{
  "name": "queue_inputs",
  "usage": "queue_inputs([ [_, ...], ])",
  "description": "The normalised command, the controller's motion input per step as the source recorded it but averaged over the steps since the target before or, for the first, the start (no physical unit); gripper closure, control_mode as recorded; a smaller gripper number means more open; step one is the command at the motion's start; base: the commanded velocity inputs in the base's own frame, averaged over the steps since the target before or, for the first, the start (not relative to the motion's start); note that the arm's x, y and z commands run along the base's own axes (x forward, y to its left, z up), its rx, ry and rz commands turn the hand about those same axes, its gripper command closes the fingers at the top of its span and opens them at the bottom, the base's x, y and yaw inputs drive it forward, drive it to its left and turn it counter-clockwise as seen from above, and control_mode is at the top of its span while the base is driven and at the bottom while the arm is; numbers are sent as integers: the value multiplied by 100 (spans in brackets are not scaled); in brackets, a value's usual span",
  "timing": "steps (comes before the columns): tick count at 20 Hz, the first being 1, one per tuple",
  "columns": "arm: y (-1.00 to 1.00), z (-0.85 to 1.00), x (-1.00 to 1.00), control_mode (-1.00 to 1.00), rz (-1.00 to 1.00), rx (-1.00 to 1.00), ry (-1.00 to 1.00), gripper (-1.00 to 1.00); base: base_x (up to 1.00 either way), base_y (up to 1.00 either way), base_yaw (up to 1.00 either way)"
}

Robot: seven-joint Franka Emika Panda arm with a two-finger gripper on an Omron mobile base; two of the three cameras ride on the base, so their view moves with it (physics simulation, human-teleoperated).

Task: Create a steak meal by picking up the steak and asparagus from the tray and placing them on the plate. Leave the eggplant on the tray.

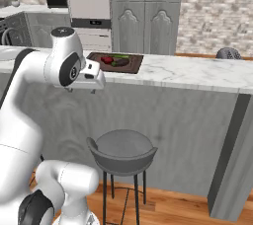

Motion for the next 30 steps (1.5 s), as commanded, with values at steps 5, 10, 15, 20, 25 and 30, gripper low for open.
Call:
queue_inputs([
  [5,0,0,0,-100,0,0,0,-100,0,0,0],
  [10,0,0,-7,-100,0,0,0,-100,0,0,0],
  [15,0,0,-14,100,0,0,0,-100,-39,0,1],
  [20,0,0,0,100,0,0,0,-100,-64,21,5],
  [25,0,0,0,100,0,0,0,-100,-7,84,0],
  [30,0,0,0,100,0,0,0,-100,8,59,0],
])
